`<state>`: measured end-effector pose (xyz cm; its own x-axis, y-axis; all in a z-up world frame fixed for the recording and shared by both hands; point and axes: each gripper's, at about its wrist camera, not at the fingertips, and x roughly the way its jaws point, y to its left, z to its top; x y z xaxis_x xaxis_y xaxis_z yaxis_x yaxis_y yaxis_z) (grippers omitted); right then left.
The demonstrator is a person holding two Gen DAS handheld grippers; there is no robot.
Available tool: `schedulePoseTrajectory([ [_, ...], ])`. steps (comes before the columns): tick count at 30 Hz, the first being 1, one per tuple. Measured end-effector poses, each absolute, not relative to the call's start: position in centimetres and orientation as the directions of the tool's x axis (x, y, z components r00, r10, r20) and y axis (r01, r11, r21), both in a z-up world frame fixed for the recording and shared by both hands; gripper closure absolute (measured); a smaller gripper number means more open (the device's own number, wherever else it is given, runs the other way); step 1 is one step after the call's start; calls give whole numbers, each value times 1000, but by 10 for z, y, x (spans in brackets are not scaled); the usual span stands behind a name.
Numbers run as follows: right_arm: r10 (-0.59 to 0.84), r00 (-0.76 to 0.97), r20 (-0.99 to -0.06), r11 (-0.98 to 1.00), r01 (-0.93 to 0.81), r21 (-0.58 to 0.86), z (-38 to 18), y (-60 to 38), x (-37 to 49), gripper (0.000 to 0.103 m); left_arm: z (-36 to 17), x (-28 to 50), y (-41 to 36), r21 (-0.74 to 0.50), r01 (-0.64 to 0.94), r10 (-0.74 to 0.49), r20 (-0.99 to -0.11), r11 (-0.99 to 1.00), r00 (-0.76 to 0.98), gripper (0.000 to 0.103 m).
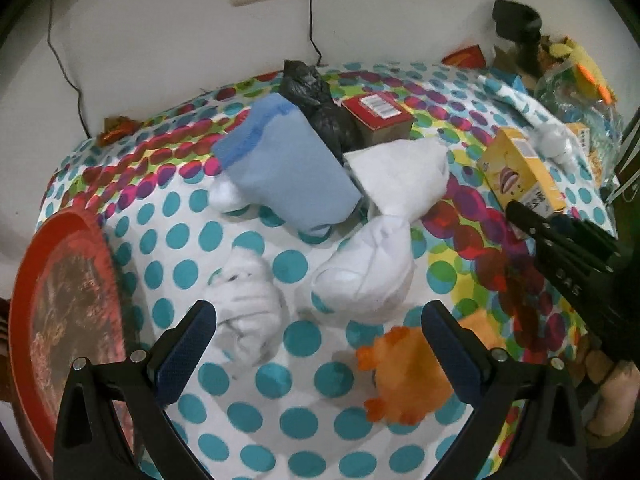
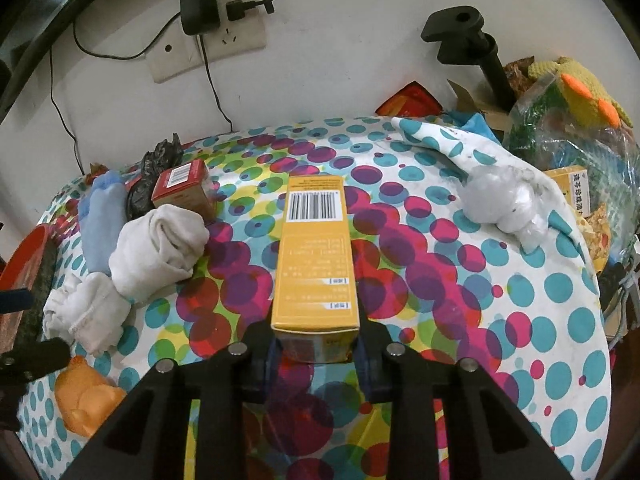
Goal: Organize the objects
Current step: 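Grasp the white rolled sock with the left gripper while the right holds the yellow box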
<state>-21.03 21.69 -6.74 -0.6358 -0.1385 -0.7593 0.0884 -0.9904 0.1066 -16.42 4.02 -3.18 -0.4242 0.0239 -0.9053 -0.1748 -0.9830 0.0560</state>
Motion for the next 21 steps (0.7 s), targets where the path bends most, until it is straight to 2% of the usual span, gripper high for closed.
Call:
schedulePoseTrajectory([
  [8,-126,-638,-760,-992,97,83,-68,211,-211,73,-42,-182,43,48,-145,16,-912,-988,-409,9],
  [10,-123,-638,-760,-992,96,80,-68,210,-210,73,-41,-184,47,41,-163,31,-910,-986,-414,18],
  [14,-124,-638,-760,-992,97,81,-68,210,-210,73,-45,-186,57,-12,-200,89,-921,-980,-380,44],
  [16,-125,-638,-760,-992,96,83,-68,211,-210,73,-51,-188,61,-33,-199,104,-930,-979,-353,50],
  [17,-125,-638,-760,-992,96,83,-67,211,-210,73,-56,-189,63,-43,-192,107,-934,-980,-340,56],
  [21,-124,-640,-758,-992,96,82,-68,211,-210,73,-59,-188,65,-47,-182,109,-933,-982,-344,60],
])
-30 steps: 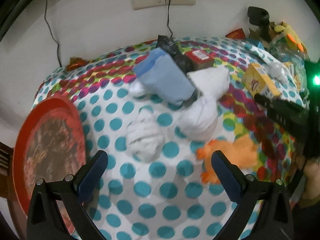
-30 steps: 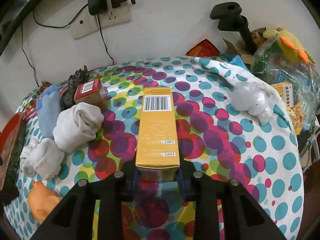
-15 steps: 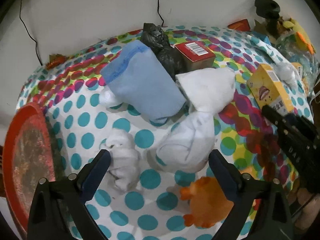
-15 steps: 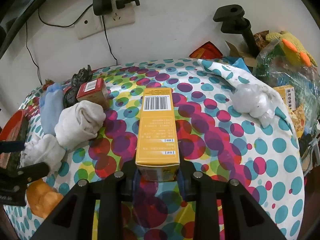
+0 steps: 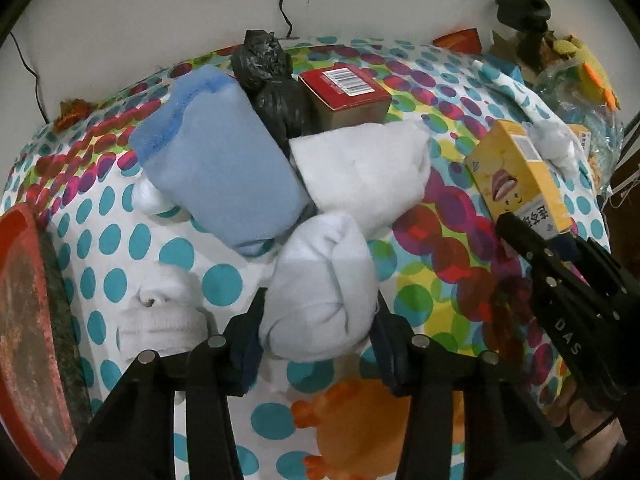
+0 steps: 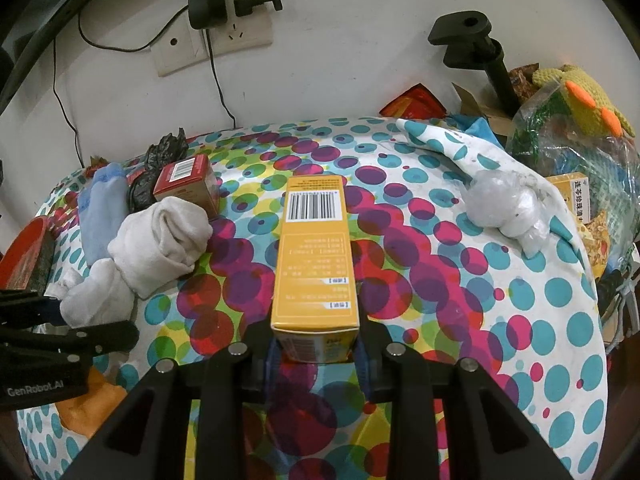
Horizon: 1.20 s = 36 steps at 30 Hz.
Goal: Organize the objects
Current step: 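Grasp the white rolled sock with the left gripper while the right holds the yellow box, then carry the white sock to the red tray and open the left gripper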
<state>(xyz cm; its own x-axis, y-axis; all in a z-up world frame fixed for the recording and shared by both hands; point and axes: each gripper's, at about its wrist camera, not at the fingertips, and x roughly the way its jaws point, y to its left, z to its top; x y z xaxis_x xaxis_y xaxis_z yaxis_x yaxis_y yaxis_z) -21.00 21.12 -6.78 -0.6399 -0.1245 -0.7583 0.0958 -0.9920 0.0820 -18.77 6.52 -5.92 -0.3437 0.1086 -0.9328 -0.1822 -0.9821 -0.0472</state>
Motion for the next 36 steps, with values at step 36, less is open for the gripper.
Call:
schedulePoseTrajectory([
  [36,-107,-640,-760,-994,94,60,-67,208,-211,73,-9,-121,-125,117,146,-170,-886,-982,-432,60],
])
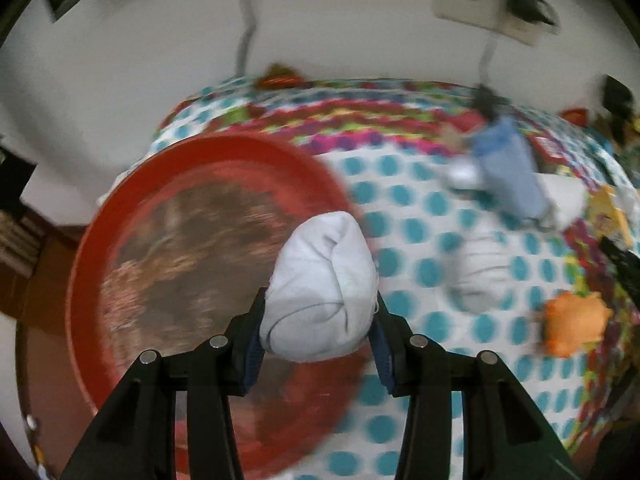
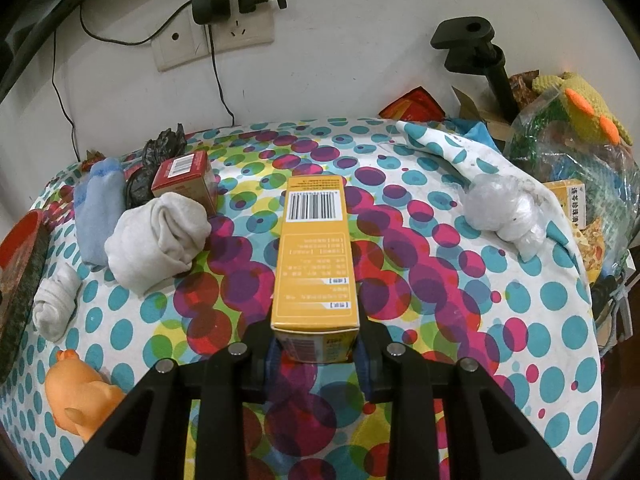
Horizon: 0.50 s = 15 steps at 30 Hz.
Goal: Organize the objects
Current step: 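Carry the white sock to the red tray and open the left gripper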
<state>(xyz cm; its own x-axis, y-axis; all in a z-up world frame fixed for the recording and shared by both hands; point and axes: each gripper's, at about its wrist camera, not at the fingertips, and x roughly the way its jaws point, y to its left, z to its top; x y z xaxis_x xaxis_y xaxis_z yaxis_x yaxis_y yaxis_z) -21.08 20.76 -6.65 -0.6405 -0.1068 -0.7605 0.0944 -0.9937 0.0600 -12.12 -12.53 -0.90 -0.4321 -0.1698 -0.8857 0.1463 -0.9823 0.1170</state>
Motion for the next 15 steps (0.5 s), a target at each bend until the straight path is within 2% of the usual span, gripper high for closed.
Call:
schedulePoseTrajectory([
  [15,-104,-642,-760,-994,96,56,-66,207,-210,73,-35,-103,-263,186,397,-322,-894,-899,-310,60],
])
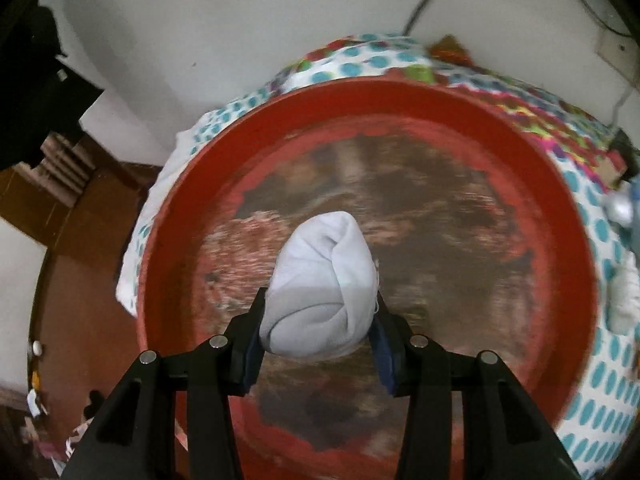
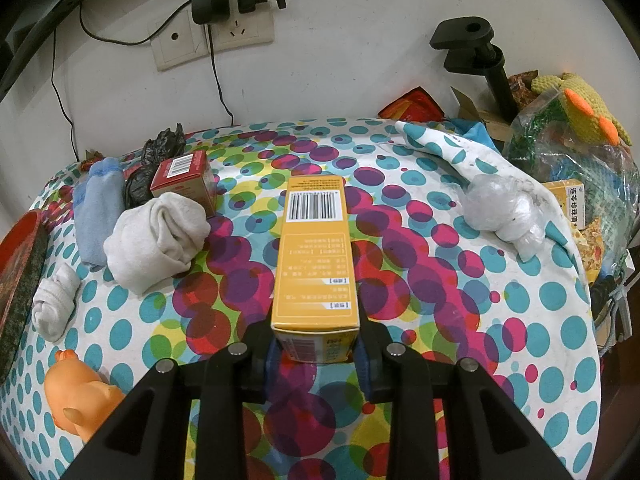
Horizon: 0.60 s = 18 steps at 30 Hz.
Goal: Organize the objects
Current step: 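Carry the white sock to the red tray and open the left gripper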
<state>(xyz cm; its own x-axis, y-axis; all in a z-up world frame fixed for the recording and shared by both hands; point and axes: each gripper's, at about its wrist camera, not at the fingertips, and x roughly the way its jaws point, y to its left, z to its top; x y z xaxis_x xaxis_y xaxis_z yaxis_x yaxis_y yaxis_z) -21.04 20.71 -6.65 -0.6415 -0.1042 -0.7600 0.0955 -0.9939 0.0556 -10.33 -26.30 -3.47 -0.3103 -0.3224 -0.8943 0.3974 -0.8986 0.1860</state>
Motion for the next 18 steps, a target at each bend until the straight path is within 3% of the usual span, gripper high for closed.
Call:
schedulePoseTrajectory([
  [18,-93,-642,-761,-994,97,39,-66,206,-210,73,-50,-89,-297,160,430,-303,-908,-889,-289,57],
])
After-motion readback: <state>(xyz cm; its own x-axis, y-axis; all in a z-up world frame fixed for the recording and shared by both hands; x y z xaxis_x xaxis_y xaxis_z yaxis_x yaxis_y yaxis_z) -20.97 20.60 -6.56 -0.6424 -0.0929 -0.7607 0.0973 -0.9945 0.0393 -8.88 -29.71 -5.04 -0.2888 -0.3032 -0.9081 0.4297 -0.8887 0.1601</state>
